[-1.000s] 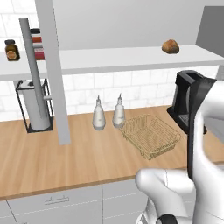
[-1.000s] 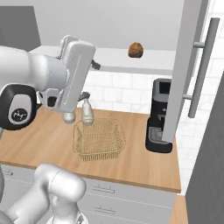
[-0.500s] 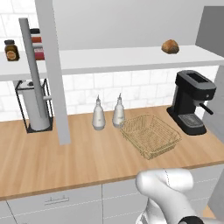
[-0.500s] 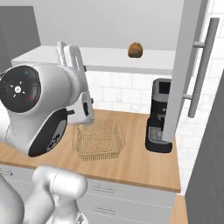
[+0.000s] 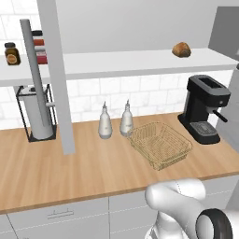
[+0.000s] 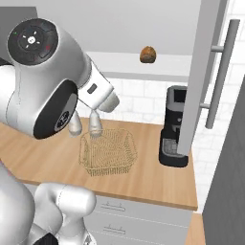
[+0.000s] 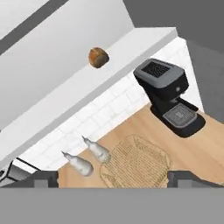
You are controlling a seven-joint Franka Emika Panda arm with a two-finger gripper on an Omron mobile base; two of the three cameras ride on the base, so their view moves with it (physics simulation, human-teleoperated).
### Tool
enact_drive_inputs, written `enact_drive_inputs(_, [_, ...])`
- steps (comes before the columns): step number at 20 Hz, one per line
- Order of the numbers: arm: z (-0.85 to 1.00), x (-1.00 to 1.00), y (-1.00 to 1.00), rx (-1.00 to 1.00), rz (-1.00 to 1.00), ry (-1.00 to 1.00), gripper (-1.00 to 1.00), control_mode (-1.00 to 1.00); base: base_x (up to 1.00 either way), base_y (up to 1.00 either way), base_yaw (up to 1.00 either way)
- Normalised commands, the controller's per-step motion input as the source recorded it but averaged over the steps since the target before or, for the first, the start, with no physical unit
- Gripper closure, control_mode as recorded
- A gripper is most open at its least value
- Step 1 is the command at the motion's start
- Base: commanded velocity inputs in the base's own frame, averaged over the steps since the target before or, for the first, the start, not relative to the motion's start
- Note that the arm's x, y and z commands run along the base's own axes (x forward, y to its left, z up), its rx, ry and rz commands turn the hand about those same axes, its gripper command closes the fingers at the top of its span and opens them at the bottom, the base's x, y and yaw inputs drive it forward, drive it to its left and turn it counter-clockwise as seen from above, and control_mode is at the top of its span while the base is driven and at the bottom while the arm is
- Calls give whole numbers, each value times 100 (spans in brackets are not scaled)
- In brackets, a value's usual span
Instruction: Open the cabinet, pick up the bread from the cabinet and place it in the basket. Then move the basket to the dining counter.
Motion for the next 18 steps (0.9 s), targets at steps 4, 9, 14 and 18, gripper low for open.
enact_drive_inputs(4, [-4,96,54,-35,0,-41,-100,-100,0,0,0])
enact_drive_inputs(9, [-5,100,17,-14,-5,-30,-100,-100,0,0,0])
enact_drive_inputs(14, [19,63,-19,-9,0,2,-100,-100,0,0,0])
enact_drive_inputs(18, [44,32,-24,-15,0,22,-100,-100,0,0,0])
